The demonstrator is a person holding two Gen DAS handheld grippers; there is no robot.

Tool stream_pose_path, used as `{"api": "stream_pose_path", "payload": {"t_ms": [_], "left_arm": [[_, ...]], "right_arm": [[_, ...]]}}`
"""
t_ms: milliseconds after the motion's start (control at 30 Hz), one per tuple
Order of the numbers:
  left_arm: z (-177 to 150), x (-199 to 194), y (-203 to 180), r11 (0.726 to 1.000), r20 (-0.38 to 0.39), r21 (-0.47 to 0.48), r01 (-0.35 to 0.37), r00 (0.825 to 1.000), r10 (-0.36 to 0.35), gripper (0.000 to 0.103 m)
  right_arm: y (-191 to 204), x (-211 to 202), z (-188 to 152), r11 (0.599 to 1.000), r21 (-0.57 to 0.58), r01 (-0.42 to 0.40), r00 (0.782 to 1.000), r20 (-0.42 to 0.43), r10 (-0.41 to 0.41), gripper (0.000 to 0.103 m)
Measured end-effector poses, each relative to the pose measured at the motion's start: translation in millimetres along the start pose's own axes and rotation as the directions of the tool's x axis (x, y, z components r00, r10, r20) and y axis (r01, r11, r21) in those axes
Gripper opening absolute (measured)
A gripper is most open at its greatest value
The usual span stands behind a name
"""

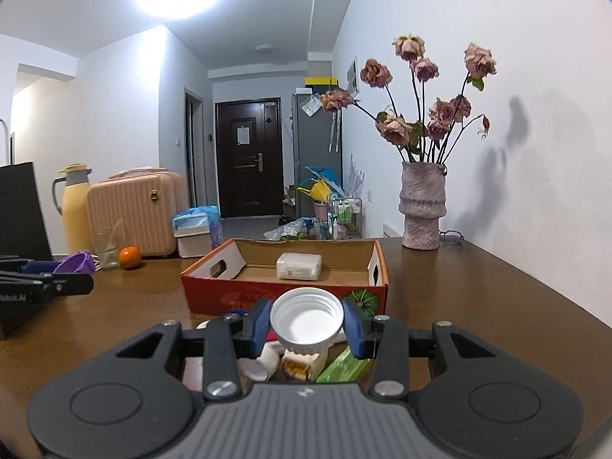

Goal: Organize rigid objects
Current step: 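Carry the purple cap and white cap over the cardboard box with both tools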

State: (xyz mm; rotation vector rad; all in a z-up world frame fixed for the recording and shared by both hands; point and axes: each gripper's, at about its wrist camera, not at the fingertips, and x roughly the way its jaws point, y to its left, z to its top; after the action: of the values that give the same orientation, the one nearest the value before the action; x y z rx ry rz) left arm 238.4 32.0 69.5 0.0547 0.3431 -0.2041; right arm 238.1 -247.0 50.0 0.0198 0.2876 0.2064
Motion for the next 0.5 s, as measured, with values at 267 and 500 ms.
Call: {"api": "stream_pose_path", "payload": {"t_ms": [267,500], "left_arm": [[37,79,13,1.0,-0.026,0.02,0.003,1.0,-0.002,0.054],[73,166,26,1.0,-0.052,0.027,-0.016,0.999,0.018,0.054]], "right_arm": [[-16,80,28,0.999,-0.032,-0.012,1.0,-0.019,0.012,0.04],[-34,158,59,0.998,-0.046,-0.031,0.999,-0.033,0.03,0.04]]}}
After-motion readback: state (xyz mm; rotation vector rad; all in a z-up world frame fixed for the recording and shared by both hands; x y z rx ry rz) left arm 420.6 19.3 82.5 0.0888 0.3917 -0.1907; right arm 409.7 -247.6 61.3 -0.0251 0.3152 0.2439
